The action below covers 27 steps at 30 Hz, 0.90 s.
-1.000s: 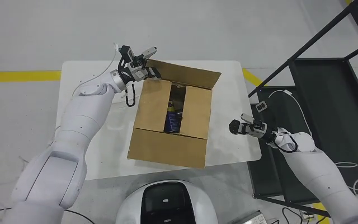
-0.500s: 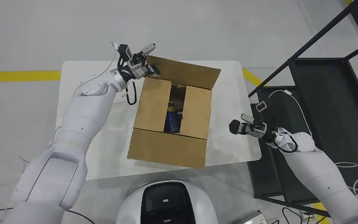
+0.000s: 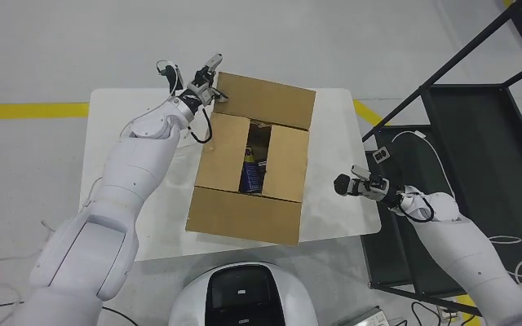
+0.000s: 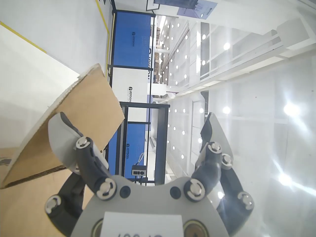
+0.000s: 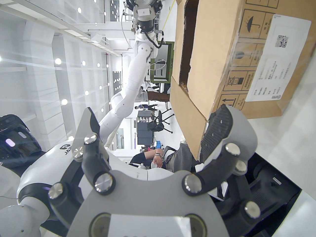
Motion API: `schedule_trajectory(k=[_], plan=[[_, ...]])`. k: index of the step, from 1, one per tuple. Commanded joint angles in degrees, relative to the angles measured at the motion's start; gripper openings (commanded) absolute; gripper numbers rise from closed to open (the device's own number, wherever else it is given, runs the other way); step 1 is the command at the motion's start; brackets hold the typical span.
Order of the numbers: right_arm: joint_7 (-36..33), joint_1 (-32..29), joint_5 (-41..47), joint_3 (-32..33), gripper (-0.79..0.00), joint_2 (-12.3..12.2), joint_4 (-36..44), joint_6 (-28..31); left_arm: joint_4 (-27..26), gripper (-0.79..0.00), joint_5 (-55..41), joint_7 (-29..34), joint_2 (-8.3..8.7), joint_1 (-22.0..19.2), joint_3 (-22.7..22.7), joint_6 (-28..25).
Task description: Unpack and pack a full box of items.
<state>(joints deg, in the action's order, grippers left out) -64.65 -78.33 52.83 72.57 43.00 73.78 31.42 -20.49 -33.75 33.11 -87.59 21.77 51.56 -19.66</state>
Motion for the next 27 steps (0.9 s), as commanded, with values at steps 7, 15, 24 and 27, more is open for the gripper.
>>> schedule_trajectory(k=[7,15,24,27], plan=[[0.00,0.00,0.00,0.00,0.000,0.00,0.00,0.00,4.67,0.000,6.74,-3.72,-1.58,-2.31,-2.43,3.02],[0.00,0.00,0.00,0.00,0.000,0.00,0.00,0.00,7.43,0.000,6.66,5.34,-1.38,-3.75,-1.38,7.38],[0.00,0.00,0.00,0.00,0.000,0.00,0.00,0.00,7.86,0.000,5.96,10.53,0.11,-4.06,0.84,9.31],[0.00,0.00,0.00,0.00,0.000,0.00,0.00,0.00,6.76,0.000,2.98,10.10,0.49,-3.74,2.83,7.70]])
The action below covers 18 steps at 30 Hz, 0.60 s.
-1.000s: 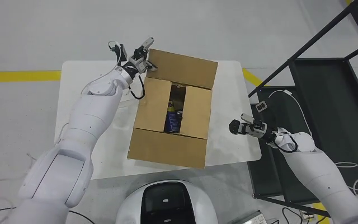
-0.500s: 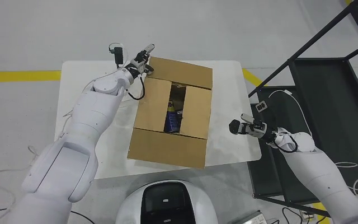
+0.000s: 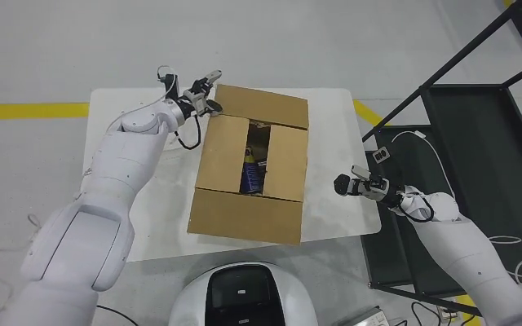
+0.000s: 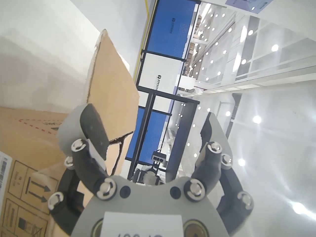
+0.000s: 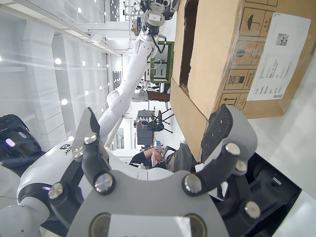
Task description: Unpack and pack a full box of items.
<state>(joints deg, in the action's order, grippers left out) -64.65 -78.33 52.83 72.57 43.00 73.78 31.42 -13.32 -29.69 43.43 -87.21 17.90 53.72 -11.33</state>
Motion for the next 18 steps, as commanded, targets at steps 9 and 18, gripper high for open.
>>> schedule_trajectory(k=[9,18], plan=[[0.00,0.00,0.00,0.00,0.000,0.00,0.00,0.00,-3.02,0.000,-1.87,-9.07,-0.87,1.42,1.86,-3.66],[0.00,0.00,0.00,0.00,0.000,0.00,0.00,0.00,-0.26,0.000,4.18,-16.82,-2.64,1.69,-0.37,-6.93]])
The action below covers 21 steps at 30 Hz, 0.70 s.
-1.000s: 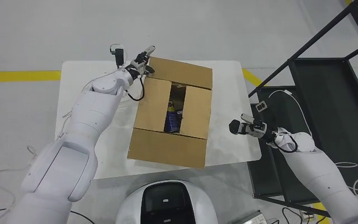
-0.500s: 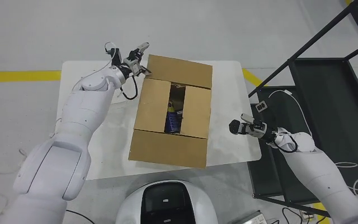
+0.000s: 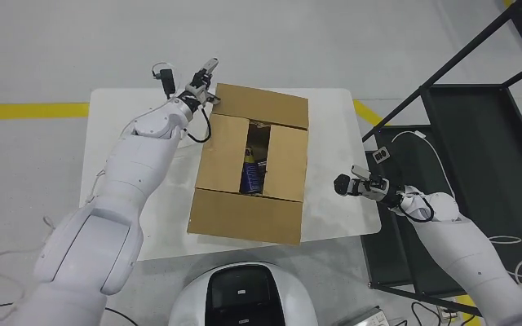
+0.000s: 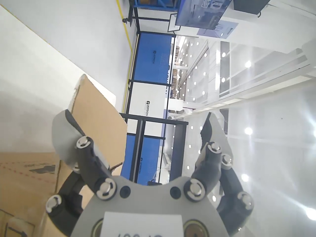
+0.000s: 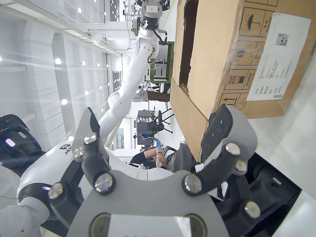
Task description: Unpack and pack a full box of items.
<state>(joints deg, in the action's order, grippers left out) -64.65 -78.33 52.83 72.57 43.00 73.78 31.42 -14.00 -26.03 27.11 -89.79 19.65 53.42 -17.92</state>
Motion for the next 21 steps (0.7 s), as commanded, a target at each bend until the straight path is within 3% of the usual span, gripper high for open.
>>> schedule_trajectory(k=[1,6,21], plan=[[0.00,0.00,0.00,0.00,0.000,0.00,0.00,0.00,0.80,0.000,1.24,-0.83,-0.11,-0.15,-0.24,-0.45],[0.00,0.00,0.00,0.00,0.000,0.00,0.00,0.00,2.12,0.000,4.13,-0.98,-0.03,-0.44,-0.69,-0.51],[0.00,0.00,0.00,0.00,0.000,0.00,0.00,0.00,2.19,0.000,7.07,7.63,1.78,0.04,0.59,0.70]])
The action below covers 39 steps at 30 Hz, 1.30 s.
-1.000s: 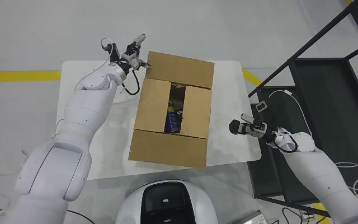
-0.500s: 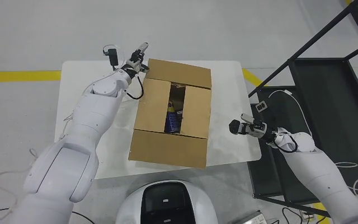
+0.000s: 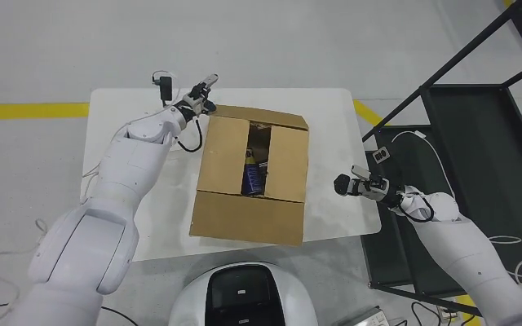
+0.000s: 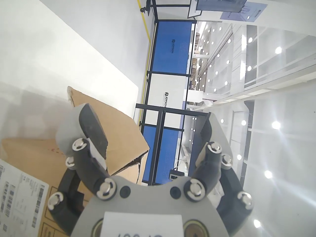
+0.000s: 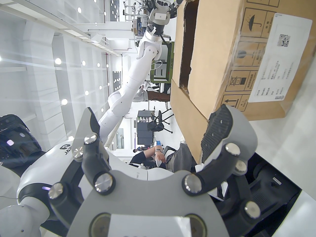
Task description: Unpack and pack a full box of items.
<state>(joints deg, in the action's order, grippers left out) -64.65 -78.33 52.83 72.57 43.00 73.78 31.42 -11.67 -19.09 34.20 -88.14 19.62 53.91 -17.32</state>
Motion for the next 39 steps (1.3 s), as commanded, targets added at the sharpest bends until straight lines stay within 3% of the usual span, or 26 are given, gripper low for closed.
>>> schedule_trajectory(k=[1,17,22,26,33,39], plan=[[0.00,0.00,0.00,0.00,0.000,0.00,0.00,0.00,-0.28,0.000,0.13,0.87,0.25,0.16,0.28,0.12],[0.00,0.00,0.00,0.00,0.000,0.00,0.00,0.00,-1.93,0.000,3.01,12.43,2.61,0.66,1.65,3.37],[0.00,0.00,0.00,0.00,0.000,0.00,0.00,0.00,-2.20,0.000,0.03,6.36,3.88,0.10,4.67,0.89],[0.00,0.00,0.00,0.00,0.000,0.00,0.00,0.00,-3.84,0.000,-5.11,5.57,4.47,0.58,7.74,-0.35],[1.17,0.27,-4.75,-0.84,0.000,0.44,6.88,-3.21,-7.42,0.000,-9.78,15.52,5.74,2.70,10.83,-0.99],[1.64,1.69,-8.31,-2.52,0.000,1.18,13.03,-5.69,-9.56,0.000,-9.06,26.03,8.06,4.42,12.87,-3.23]])
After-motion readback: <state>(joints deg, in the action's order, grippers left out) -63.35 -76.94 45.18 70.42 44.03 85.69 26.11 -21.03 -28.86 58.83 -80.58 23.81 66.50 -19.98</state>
